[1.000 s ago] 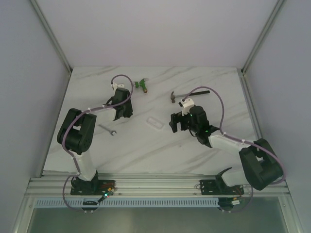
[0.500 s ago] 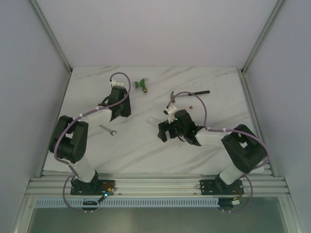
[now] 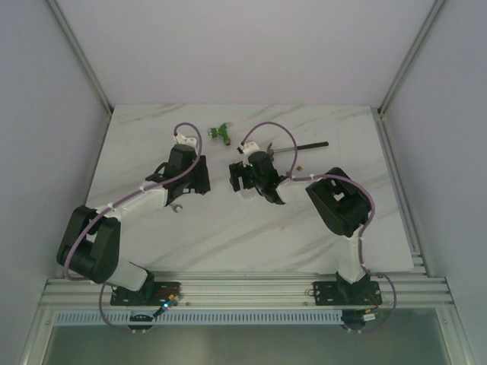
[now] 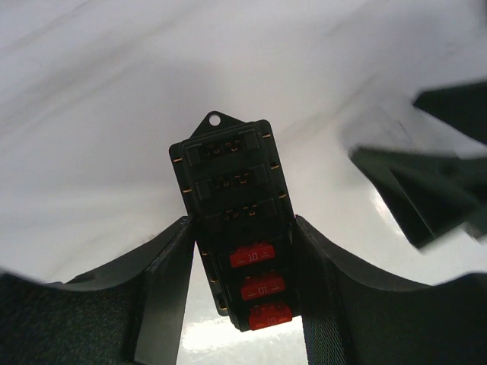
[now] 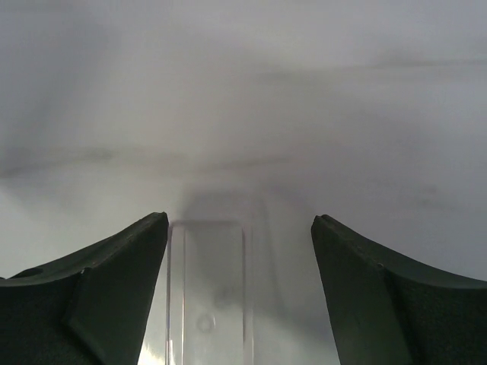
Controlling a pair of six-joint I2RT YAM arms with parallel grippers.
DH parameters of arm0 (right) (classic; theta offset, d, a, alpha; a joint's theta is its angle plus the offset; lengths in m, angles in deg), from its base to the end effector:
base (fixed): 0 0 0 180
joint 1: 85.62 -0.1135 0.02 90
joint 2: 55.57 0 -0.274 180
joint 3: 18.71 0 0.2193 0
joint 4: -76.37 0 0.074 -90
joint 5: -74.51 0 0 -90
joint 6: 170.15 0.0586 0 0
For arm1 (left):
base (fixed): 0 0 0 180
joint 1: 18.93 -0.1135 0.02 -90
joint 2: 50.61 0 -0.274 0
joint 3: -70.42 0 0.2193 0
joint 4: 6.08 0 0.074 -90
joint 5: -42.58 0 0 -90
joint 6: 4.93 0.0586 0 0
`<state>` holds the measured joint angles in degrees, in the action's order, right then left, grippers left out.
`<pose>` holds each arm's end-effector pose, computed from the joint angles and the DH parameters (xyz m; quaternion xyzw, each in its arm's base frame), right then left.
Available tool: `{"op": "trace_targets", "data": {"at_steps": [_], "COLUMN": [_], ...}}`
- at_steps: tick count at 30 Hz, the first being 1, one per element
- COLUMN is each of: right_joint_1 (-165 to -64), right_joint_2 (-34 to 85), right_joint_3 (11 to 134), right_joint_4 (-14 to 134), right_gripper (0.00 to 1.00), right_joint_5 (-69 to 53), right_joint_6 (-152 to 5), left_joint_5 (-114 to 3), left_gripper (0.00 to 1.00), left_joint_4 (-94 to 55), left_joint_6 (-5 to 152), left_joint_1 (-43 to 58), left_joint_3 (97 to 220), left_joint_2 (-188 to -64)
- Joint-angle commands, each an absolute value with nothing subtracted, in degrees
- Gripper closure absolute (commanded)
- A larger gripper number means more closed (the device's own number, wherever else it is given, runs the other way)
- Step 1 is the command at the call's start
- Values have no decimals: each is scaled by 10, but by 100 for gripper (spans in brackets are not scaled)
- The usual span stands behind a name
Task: Snap on the fuse box
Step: Adjust the fuse box cover at the center of the board.
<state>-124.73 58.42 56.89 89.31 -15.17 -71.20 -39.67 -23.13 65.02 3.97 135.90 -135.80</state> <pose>0.3280 0.2671 0.1707 -0.2214 0.8160 0.2196 0.4867 0.2880 -0.1131 0.2335 -0.0081 0.8924 -0.1074 0.4381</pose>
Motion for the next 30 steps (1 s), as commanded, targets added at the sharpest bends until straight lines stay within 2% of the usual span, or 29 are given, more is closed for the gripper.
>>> {"op": "trace_targets", "data": {"at_steps": [1,5,9,13,18,24,30], "right_joint_1": [-1250,-1249,-1237,-1224,-1198,-1123,-1079], "right_joint_2": [648,683,659,563,453,350,256], "right_joint_3": [640,708,701,632,563,450,364], "right_joint_4": [891,853,846,888,863,844,835], "right_gripper": [19,24,20,11,1,0,1], "right_joint_5": [-242,-304,-318,-256,-251,-277,-287], "right_joint_6": [-678,-664,-662,-683,-703,-681,-682], "left_joint_5": [-422,-429,-445,-470,-499,-522,-547], "left_gripper": [65,65,65,65,65,65,65], "left_joint_4": [-231,-232,-232,-231,-230,-220,-207], "left_joint_6": [650,650,656,682,719,774,833], "left_joint_1": [58,70,93,141,211,285,314], "left_joint_3": [1346,1335,1331,1334,1347,1392,1436], "left_joint_2": [-1330,-1321,-1294,-1297,-1328,-1413,-1496]}}
